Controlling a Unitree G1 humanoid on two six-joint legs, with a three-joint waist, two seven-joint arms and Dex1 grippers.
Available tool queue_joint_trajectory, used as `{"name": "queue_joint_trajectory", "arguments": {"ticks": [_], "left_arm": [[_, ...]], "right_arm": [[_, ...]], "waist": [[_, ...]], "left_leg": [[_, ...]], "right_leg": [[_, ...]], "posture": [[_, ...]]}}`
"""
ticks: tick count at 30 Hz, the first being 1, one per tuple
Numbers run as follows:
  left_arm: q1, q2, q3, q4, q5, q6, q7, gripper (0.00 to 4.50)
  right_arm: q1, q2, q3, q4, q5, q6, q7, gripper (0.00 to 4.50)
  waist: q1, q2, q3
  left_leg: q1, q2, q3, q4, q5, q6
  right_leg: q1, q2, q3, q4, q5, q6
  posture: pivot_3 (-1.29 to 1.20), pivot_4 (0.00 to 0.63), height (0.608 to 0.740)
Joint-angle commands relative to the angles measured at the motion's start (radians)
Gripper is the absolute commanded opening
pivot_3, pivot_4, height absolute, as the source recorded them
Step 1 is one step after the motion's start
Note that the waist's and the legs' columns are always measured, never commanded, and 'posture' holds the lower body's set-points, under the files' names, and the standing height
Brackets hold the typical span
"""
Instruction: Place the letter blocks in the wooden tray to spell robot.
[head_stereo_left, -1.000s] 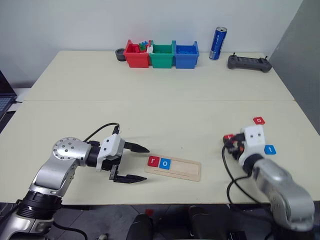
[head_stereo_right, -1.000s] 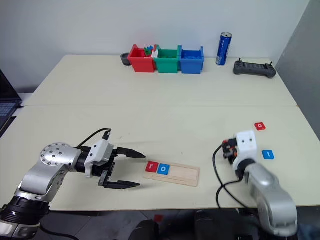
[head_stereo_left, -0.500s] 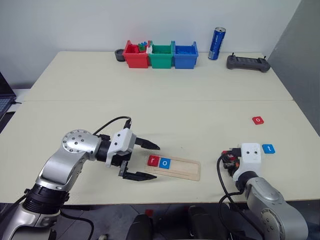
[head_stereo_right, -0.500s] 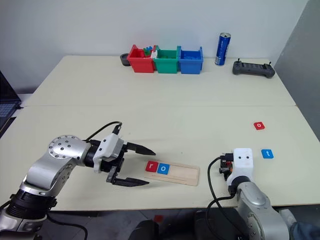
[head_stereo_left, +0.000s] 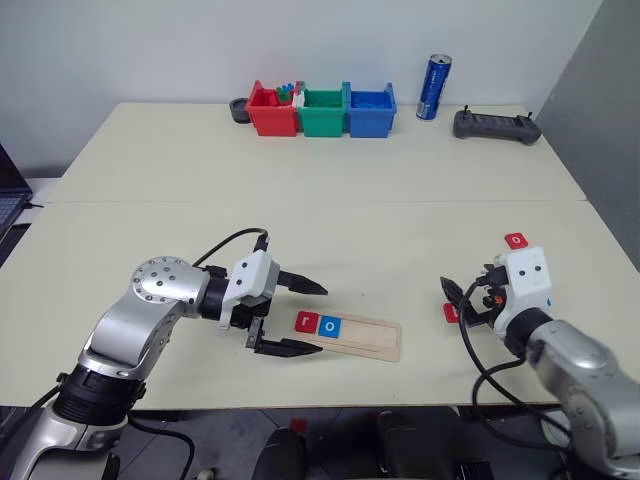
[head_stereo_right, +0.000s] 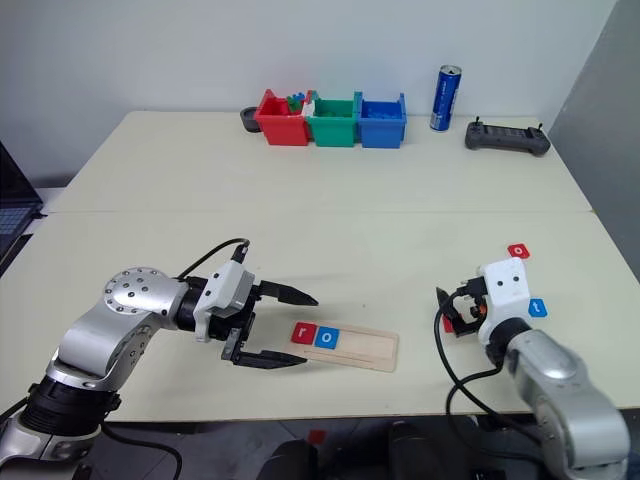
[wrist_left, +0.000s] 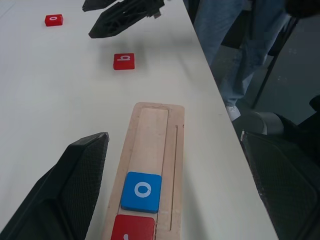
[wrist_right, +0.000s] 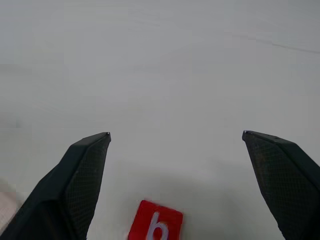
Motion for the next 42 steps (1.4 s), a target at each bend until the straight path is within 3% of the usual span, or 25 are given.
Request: {"name": "queue_joint_trajectory", "arguments": {"ticks": [1, 4, 8, 21, 24, 31, 36, 42], "left_arm": [[0.016, 0.0, 0.007, -0.008, -0.002, -0.03, -0.003, 4.5], [0.031, 0.007, 0.014, -0.01, -0.009, -0.033, -0.008, 4.5], [0.058, 0.037, 0.022, -0.017, -0.002, -0.051, -0.026, 4.5], [0.106, 0.129, 0.035, 0.112, 0.078, -0.219, -0.095, 4.5], [0.107, 0.127, 0.029, 0.15, 0.102, -0.26, -0.098, 4.5], [0.113, 0.12, 0.03, 0.213, 0.114, -0.313, -0.108, 4.5], [0.135, 0.121, 0.039, 0.284, 0.122, -0.381, -0.125, 4.5], [0.146, 0.119, 0.037, 0.304, 0.121, -0.41, -0.126, 4.5]], "right_arm": [[0.0, -0.181, -0.005, 0.117, 0.038, -0.148, 0.273, 4.48], [0.016, -0.319, 0.077, 0.262, -0.035, -0.325, 0.427, 4.48], [-0.047, -0.376, 0.164, 0.405, -0.08, -0.458, 0.536, 4.48], [-0.212, -0.352, 0.329, 0.598, -0.161, -0.561, 0.662, 4.48], [-0.229, -0.346, 0.346, 0.619, -0.176, -0.569, 0.667, 3.89], [-0.224, -0.349, 0.33, 0.547, -0.157, -0.537, 0.676, 1.37], [-0.217, -0.343, 0.301, 0.307, -0.091, -0.408, 0.632, 1.38], [-0.278, -0.207, 0.389, 0.092, -0.047, -0.198, 0.468, 1.38]], "waist": [[0.001, 0.0, 0.0], [0.001, -0.001, 0.0], [-0.004, -0.001, 0.001], [0.001, -0.001, 0.001], [0.001, -0.001, 0.001], [0.001, -0.001, 0.001], [-0.001, -0.001, 0.001], [0.001, -0.001, 0.001]], "left_leg": [[0.0, 0.0, 0.0, 0.0, 0.0, 0.0], [0.001, 0.0, 0.0, 0.0, 0.0, 0.0], [0.002, 0.0, 0.002, 0.0, 0.0, 0.001], [0.002, 0.0, 0.001, 0.0, 0.0, 0.0], [0.002, 0.0, 0.001, 0.0, 0.0, 0.0], [0.002, 0.0, 0.001, 0.0, 0.0, 0.0], [0.002, 0.0, 0.001, 0.0, 0.0, 0.0], [0.002, 0.0, 0.0, 0.001, 0.0, 0.0]], "right_leg": [[0.0, 0.0, 0.0, 0.0, 0.0, 0.0], [0.001, 0.0, 0.0, 0.0, -0.002, 0.003], [0.001, 0.0, 0.001, 0.0, -0.001, 0.003], [0.001, 0.0, 0.001, 0.0, 0.001, -0.002], [0.001, 0.0, 0.001, 0.0, 0.001, -0.002], [0.001, 0.0, 0.0, 0.001, 0.001, -0.002], [0.001, 0.0, 0.0, 0.001, 0.001, -0.002], [0.001, 0.0, 0.0, 0.001, 0.001, -0.002]], "posture": [[0.0, 0.15, 0.74], [0.0, 0.15, 0.74], [0.0, 0.15, 0.74], [0.0, 0.15, 0.74], [0.0, 0.15, 0.74], [0.0, 0.15, 0.74], [0.0, 0.15, 0.74], [0.0, 0.15, 0.74]]}}
